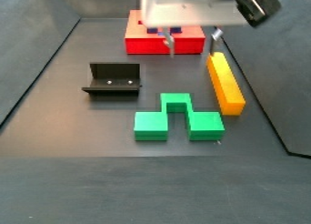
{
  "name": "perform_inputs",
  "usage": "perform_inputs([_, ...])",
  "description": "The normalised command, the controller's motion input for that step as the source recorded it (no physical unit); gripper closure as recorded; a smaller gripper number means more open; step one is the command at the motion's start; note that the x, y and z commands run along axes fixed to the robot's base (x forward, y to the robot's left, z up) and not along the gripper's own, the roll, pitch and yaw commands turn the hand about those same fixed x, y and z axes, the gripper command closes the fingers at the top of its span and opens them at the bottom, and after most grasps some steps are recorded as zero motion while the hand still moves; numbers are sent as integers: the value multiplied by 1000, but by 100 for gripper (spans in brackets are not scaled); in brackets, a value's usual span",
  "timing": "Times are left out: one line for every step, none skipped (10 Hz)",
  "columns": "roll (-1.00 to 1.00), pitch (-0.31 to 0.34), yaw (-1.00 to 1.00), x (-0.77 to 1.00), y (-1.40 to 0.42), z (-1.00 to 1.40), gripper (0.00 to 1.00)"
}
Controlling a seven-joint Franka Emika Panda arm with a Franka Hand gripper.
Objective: Pick up the yellow object. Move up. Move to above the board. Insert the yellow object.
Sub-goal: Pick up the yellow object.
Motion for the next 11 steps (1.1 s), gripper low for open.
perform_inputs([-124, 0, -329, -571, 180, -234, 0])
perform_inputs([-130, 0, -294, -457, 123, -200, 0])
perform_inputs([-114, 0, -271, -431, 80, -197, 0])
perform_inputs([-113, 0, -343, -571, 80, -229, 0])
perform_inputs([-104, 0, -383, -620, 37, -246, 0])
perform_inputs([-156, -27, -354, -491, 0, -294, 0])
perform_inputs([-164, -71, -229, -337, 0, -271, 0])
perform_inputs([-131, -84, -17, -111, 0, -209, 0])
perform_inputs([-109, -99, 83, 0, 80, -209, 0])
perform_inputs([-107, -106, 174, 51, 100, -223, 0])
perform_inputs([-109, -104, 217, 51, 66, -254, 0])
